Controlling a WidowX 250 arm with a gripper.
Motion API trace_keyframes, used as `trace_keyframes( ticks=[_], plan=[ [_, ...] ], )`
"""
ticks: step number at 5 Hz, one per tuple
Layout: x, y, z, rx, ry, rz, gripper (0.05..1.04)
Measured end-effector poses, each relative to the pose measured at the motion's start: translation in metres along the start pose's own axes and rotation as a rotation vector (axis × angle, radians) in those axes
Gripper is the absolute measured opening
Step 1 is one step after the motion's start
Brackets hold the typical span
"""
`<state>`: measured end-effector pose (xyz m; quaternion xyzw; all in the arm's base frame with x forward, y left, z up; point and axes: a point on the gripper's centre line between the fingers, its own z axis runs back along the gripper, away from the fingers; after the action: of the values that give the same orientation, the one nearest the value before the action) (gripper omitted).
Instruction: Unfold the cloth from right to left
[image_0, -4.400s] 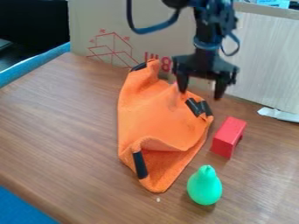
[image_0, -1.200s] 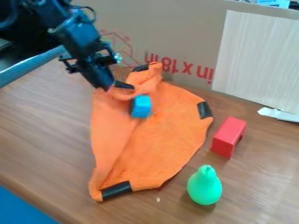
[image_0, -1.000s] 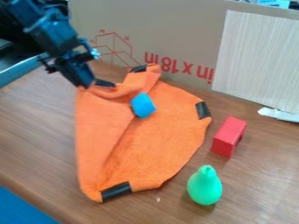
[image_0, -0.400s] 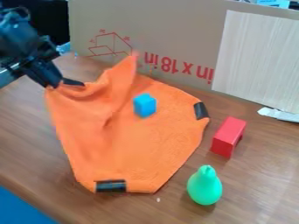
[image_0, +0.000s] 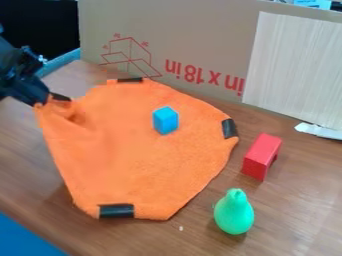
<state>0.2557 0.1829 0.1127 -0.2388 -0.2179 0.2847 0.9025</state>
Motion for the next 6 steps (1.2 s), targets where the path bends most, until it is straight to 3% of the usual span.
trace_keyframes(
  ticks=[1,2,4,5,6],
  plan=[
    [0.001,0.013,0.002,0.065,-0.012,0.068,0.050],
    [0.003,0.022,0.006,0.116,-0.007,0.055,0.050],
    [0.007,0.048,0.011,0.191,-0.052,0.082,0.073],
    [0.005,0.061,0.014,0.274,-0.044,0.109,0.217],
    [-0.004,0.069,0.017,0.331,0.000,0.167,0.489]
  ],
)
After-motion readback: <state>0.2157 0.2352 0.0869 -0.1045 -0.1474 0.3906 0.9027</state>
